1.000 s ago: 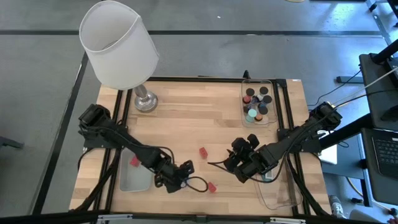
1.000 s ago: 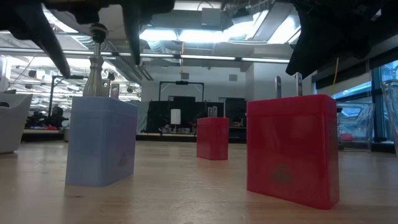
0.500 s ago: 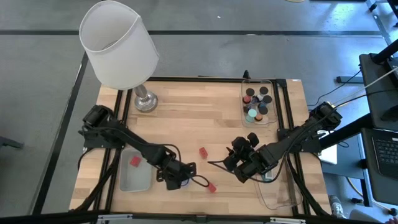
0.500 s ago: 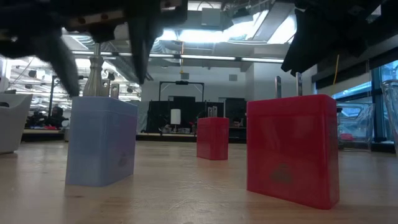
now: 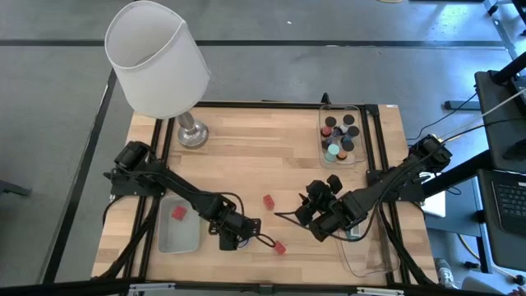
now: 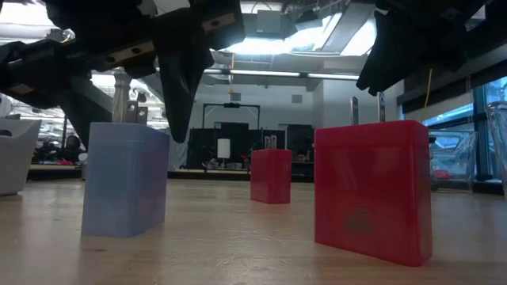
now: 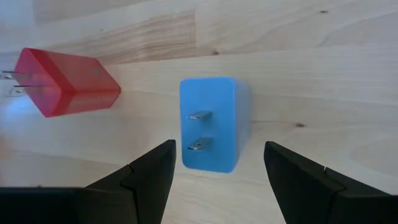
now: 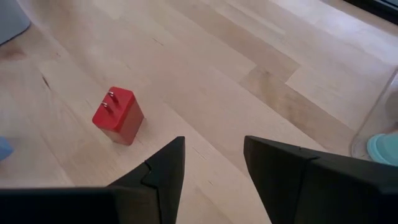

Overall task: Pick & Place Office items
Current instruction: Put the blue charger adapter into the white bin

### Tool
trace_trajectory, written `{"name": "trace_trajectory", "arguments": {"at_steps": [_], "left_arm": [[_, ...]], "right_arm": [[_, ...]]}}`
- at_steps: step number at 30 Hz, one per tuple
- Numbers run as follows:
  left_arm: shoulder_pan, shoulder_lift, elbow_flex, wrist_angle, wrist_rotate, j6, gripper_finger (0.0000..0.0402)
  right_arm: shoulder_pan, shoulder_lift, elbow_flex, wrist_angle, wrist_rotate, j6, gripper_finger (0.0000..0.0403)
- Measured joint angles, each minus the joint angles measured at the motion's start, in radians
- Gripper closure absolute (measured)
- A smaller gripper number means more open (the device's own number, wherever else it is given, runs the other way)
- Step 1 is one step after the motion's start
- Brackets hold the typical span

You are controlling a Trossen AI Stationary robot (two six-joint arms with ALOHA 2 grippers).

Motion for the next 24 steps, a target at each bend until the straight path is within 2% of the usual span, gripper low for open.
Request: {"name": "trace_trajectory", "arguments": {"at_steps": [11, 16, 24], "left_arm": [[0.006, 0.025, 0.0, 0.05, 0.05, -0.017, 0.017], [0.006, 0.025, 0.0, 0.045, 0.047, -0.059, 0.0203], [0.002, 0.021, 0.002, 0.043, 0.06, -0.094, 0.0279]], "right_arm": [[0.0, 0.0, 0.0, 0.0, -0.001, 0.0, 0.0234], [0.0, 0.0, 0.0, 0.0, -0.006, 0.0, 0.0234], [0.0, 0.0, 0.0, 0.0, -0.008, 0.0, 0.0233]]}}
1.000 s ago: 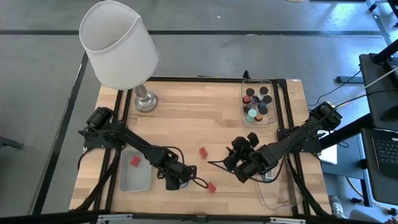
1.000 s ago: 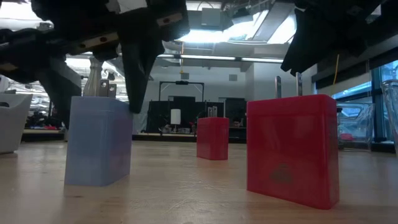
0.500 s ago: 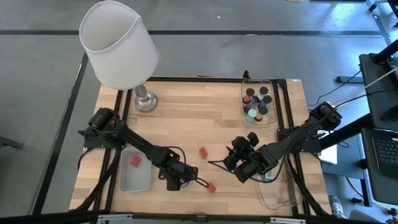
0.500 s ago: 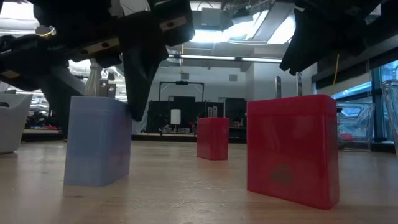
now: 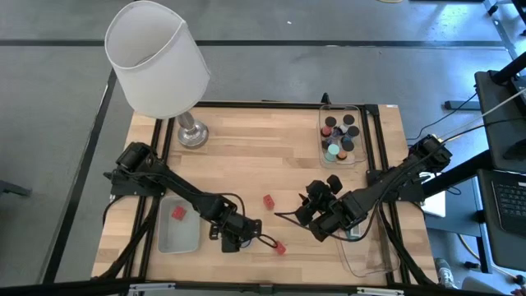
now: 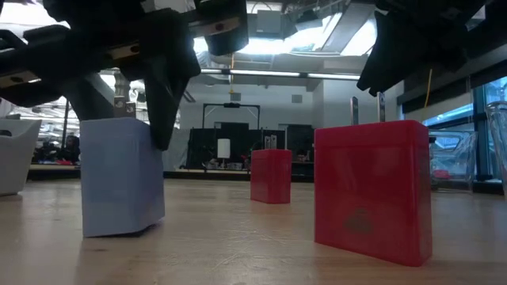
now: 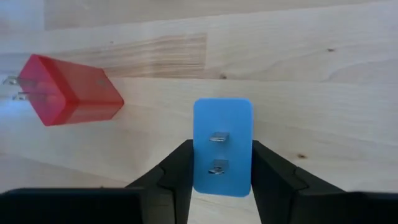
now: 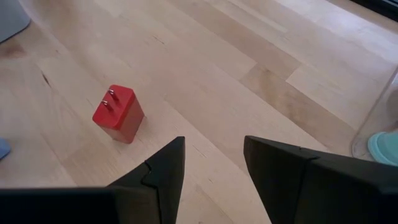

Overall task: Pick & Place Office items
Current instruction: Put the blue charger adapter into the white bin

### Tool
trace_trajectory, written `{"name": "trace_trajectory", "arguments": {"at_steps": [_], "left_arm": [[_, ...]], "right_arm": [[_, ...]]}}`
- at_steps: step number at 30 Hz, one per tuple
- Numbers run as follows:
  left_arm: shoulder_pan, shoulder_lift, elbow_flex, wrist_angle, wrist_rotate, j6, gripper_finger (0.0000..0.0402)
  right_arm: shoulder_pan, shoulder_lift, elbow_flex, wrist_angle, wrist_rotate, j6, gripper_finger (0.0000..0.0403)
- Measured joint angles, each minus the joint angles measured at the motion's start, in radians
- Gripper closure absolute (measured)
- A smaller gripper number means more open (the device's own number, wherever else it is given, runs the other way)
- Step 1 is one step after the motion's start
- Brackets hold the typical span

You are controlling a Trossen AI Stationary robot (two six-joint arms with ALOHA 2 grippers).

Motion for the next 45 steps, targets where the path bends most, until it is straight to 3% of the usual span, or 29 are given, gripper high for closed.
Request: {"name": "trace_trajectory", "arguments": {"at_steps": [4, 8, 14, 19, 24, 29, 32, 34, 39, 45], "left_arm": [[-0.001, 0.0, 0.0, 0.0, -0.02, -0.073, 0.0279], [-0.014, -0.025, -0.002, -0.029, -0.138, -0.165, 0.0279], [-0.026, -0.162, -0.002, -0.092, -0.252, -0.406, 0.028], [-0.035, -0.333, -0.002, -0.244, -0.322, -0.777, 0.028], [-0.087, -0.471, -0.002, -0.534, -0.479, -1.2, 0.028], [-0.187, -0.53, -0.002, -0.749, -0.559, -1.753, 0.028], [-0.245, -0.531, -0.002, -0.793, -0.575, -2.071, 0.0278], [-0.289, -0.518, -0.002, -0.8, -0.584, -2.199, 0.0269], [-0.38, -0.447, -0.002, -0.815, -0.569, -2.363, 0.0264], [-0.426, -0.341, -0.002, -0.931, -0.446, -2.583, 0.0271]], "right_arm": [[0.0, 0.0, 0.0, 0.0, 0.0, 0.0, 0.0233], [0.0, 0.0, 0.0, 0.0, 0.0, 0.0, 0.0233], [0.0, 0.0, 0.0, 0.0, 0.0, -0.002, 0.0233], [0.0, 0.0, 0.0, 0.0, 0.0, -0.021, 0.0233], [0.0, 0.0, 0.0, 0.0, 0.0, -0.028, 0.0233], [0.0, 0.0, 0.0, -0.001, 0.0, -0.045, 0.0233], [0.0, 0.0, 0.0, 0.0, 0.016, -0.047, 0.0233], [0.0, 0.0, 0.0, 0.0, 0.031, -0.049, 0.0233], [-0.002, 0.0, 0.0, -0.001, 0.034, -0.069, 0.0234], [-0.002, 0.0, 0.0, -0.001, 0.034, -0.072, 0.0234]]}}
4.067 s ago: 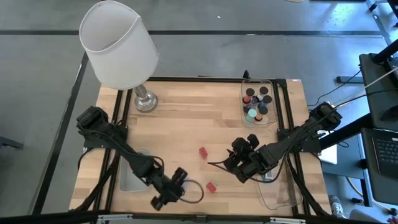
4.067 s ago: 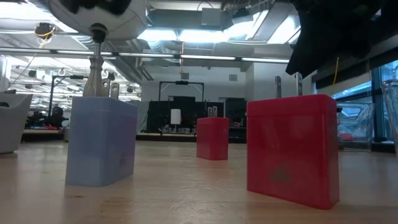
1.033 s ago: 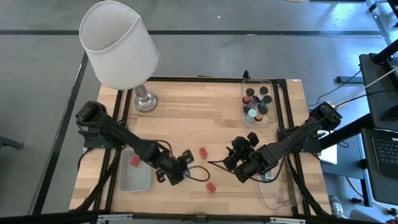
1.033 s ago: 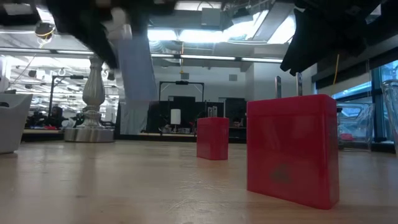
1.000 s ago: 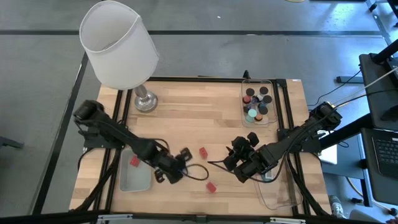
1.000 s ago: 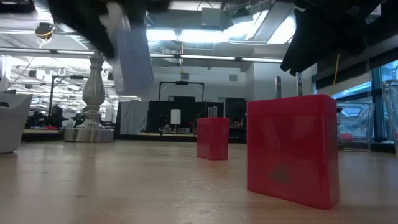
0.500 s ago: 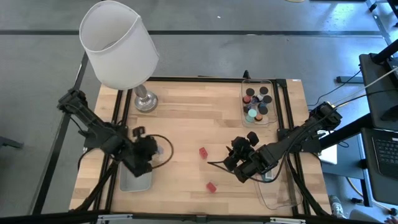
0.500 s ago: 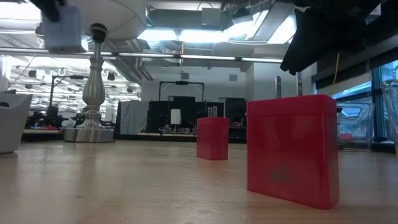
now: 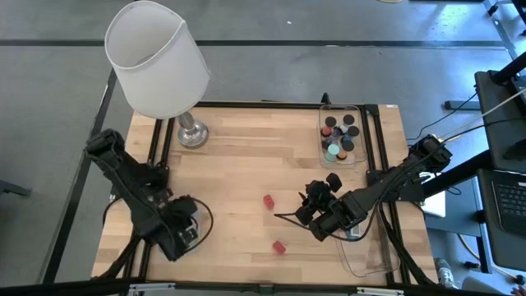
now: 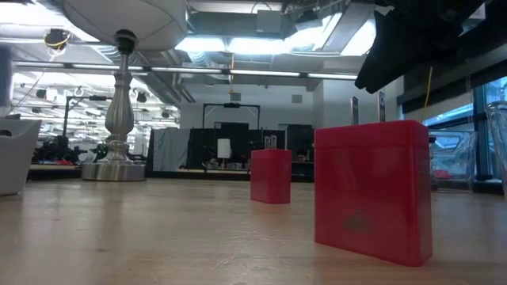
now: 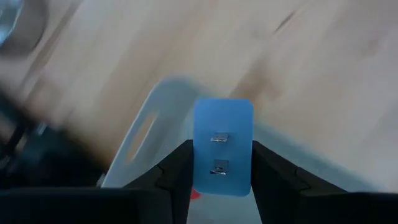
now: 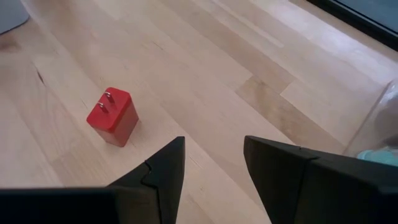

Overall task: Pick & Place Office items
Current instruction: Put the blue charger adapter into the white bin

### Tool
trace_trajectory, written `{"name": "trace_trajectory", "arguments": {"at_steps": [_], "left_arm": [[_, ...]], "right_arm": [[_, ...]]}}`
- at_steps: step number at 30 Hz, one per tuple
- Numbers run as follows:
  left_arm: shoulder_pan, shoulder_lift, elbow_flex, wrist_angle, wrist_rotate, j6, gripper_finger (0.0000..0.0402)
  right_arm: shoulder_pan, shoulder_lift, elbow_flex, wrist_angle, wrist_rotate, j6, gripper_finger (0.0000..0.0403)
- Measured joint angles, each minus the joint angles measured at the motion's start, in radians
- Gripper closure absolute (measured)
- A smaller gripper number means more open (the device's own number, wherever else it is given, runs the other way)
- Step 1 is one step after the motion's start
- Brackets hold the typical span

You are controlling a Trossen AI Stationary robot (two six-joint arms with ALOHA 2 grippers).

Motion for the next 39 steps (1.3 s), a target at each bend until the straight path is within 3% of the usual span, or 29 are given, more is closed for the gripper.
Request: {"name": "trace_trajectory", "arguments": {"at_steps": [4, 9, 26, 33, 39], "left_arm": [[-0.019, 0.053, 0.0, -0.059, 0.096, -0.087, 0.0271], [-0.047, 0.109, 0.0, -0.06, 0.112, -0.124, 0.0271], [-0.054, 0.149, 0.0, -0.067, 0.044, -0.195, 0.027], [-0.055, 0.148, 0.0, -0.036, 0.103, -0.206, 0.027], [-0.072, 0.15, -0.004, -0.004, 0.059, -0.283, 0.027]], "right_arm": [[0.0, 0.0, 0.0, 0.0, 0.0, 0.0, 0.0234], [0.0, 0.0, 0.0, 0.0, 0.001, 0.0, 0.0234], [0.0, 0.0, 0.0, 0.001, 0.027, 0.0, 0.0234], [0.0, 0.0, 0.0, 0.001, 0.026, 0.001, 0.0234], [0.0, 0.0, 0.0, 0.001, 0.048, 0.002, 0.0234]]}}
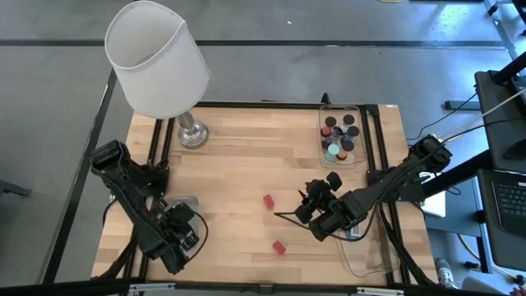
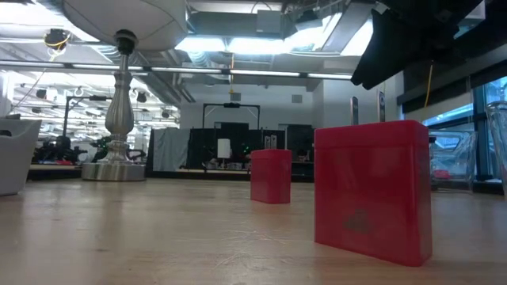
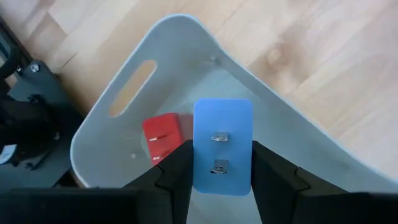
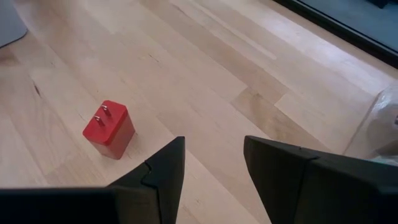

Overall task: Pick & Place Office items
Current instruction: Put the blue charger adapter into the white bin, then put the top orange charger adapter into the white bin

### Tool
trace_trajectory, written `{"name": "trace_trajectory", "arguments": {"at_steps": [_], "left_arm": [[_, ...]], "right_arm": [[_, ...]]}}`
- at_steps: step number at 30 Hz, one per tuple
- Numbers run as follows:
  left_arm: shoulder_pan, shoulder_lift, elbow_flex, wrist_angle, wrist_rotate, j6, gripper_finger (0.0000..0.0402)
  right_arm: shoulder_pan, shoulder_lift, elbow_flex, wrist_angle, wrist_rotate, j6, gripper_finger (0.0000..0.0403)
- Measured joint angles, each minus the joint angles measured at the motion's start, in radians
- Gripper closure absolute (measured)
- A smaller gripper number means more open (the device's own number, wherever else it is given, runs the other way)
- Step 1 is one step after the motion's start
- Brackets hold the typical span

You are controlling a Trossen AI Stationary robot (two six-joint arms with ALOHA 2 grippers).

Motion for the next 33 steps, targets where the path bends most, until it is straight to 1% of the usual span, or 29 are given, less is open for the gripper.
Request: {"name": "trace_trajectory", "arguments": {"at_steps": [8, 12, 18, 22, 27, 30, 33], "left_arm": [[-0.015, 0.003, -0.116, 0.045, 0.048, -0.103, 0.027], [-0.015, 0.003, -0.145, 0.071, 0.048, -0.103, 0.027], [-0.015, 0.003, -0.156, 0.076, 0.046, -0.087, 0.0266], [-0.014, 0.003, -0.156, 0.074, 0.046, -0.061, 0.025], [-0.011, 0.003, -0.156, 0.073, 0.053, -0.06, 0.0218], [-0.006, 0.001, -0.15, 0.047, 0.091, -0.035, 0.02], [0.008, 0.001, -0.12, -0.027, 0.155, 0.014, 0.0187]], "right_arm": [[0.0, 0.0, 0.0, 0.0, -0.003, 0.0, 0.0234], [0.0, 0.0, 0.0, 0.0, -0.003, 0.0, 0.0234], [0.0, 0.0, 0.0, 0.0, -0.003, 0.0, 0.0234], [0.0, 0.0, 0.0, 0.0, -0.003, 0.0, 0.0234], [0.0, 0.0, 0.0, 0.0, -0.003, 0.0, 0.0234], [0.0, 0.0, 0.0, 0.0, -0.003, 0.0, 0.0234], [0.0, 0.0, 0.0, 0.0, -0.003, 0.0, 0.0234]]}}
